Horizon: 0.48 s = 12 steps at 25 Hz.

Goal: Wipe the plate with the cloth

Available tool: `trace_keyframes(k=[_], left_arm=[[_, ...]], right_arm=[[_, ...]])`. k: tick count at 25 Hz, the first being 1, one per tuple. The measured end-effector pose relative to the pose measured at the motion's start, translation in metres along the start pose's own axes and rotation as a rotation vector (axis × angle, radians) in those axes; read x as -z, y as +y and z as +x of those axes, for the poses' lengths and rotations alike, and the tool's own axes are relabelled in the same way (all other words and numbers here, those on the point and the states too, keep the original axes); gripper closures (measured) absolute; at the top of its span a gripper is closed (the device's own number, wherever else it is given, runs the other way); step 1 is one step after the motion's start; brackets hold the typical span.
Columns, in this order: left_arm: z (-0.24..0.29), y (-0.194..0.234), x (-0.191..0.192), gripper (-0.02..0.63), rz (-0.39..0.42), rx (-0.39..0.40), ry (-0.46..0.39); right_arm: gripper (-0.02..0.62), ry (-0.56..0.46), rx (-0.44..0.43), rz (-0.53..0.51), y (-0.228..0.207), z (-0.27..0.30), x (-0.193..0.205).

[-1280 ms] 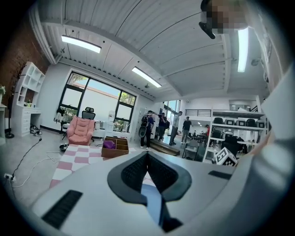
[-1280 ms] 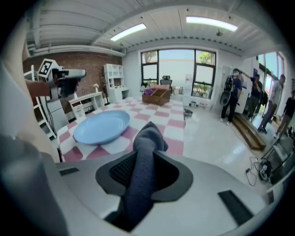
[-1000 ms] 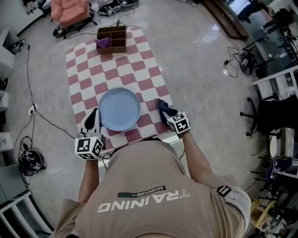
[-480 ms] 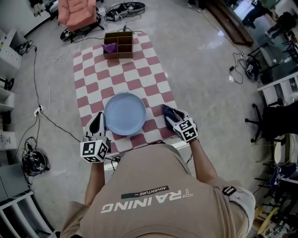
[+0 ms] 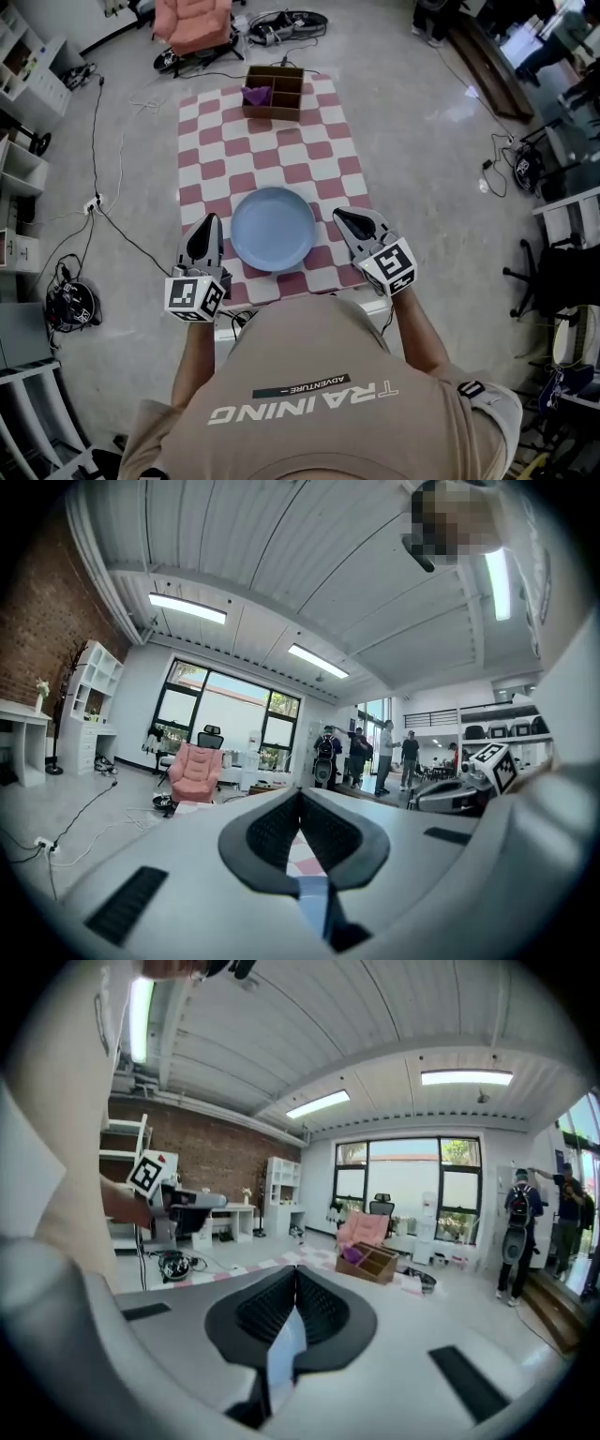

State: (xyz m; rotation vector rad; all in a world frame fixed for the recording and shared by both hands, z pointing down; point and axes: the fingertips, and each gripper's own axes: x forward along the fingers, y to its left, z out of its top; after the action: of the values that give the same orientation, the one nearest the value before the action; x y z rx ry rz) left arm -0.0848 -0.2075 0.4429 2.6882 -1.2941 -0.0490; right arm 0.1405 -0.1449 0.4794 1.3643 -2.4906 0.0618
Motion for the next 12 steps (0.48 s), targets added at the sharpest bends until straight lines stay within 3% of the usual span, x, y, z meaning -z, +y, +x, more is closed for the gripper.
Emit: trace_keyframes(k=[6,12], left_arm=[[0.005,-0.018,-0.016,0.594,0.011,0.054,-0.030],[0.007,-0.034,-0.018,0.594,0.036,0.084,-0.027]], right_arm=[[0.578,-0.185,-0.173,0.021,0.031,0.038,-0.081],[0.578,-0.211,-0.265,-0.065,0.052,0.053,-0.116]])
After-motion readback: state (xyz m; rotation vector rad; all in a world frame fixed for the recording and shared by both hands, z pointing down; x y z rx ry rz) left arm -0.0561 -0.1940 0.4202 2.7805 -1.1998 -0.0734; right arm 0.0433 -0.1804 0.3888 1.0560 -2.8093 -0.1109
